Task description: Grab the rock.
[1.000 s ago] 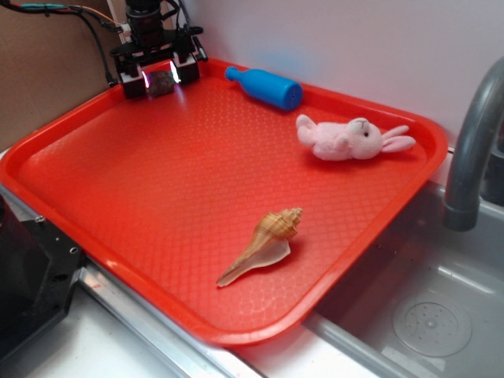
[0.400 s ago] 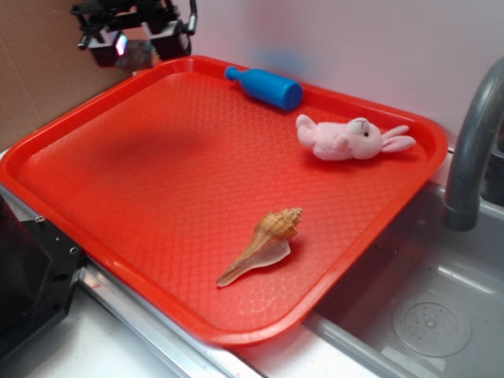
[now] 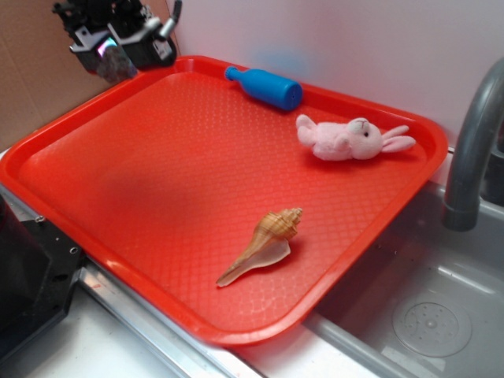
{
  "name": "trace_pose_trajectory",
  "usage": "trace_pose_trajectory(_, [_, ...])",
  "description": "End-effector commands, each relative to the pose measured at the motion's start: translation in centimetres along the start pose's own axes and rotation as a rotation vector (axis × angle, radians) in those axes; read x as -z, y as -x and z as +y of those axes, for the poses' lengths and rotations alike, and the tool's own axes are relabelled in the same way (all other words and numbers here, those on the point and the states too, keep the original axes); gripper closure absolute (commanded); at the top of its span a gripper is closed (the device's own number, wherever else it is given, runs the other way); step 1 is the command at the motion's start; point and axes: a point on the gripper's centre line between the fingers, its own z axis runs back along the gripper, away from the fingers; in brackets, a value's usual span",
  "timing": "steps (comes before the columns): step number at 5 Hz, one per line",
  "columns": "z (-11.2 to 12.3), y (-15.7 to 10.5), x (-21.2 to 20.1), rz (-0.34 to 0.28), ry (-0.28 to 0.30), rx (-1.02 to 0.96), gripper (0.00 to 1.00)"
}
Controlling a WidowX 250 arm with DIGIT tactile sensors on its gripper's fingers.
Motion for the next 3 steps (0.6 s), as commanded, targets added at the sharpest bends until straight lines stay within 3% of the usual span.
trace_pose_trajectory(1, [1.4,-1.2,-3.2,-0.006,0.01,0.079,1.0])
trace_pose_trajectory(2, [0.6,-1.2,-3.4,0.045,-0.008,0.155,1.0])
trace_pose_trajectory(3, [2.3,-1.0,-3.4,-0.006,-0.025,0.165,1.0])
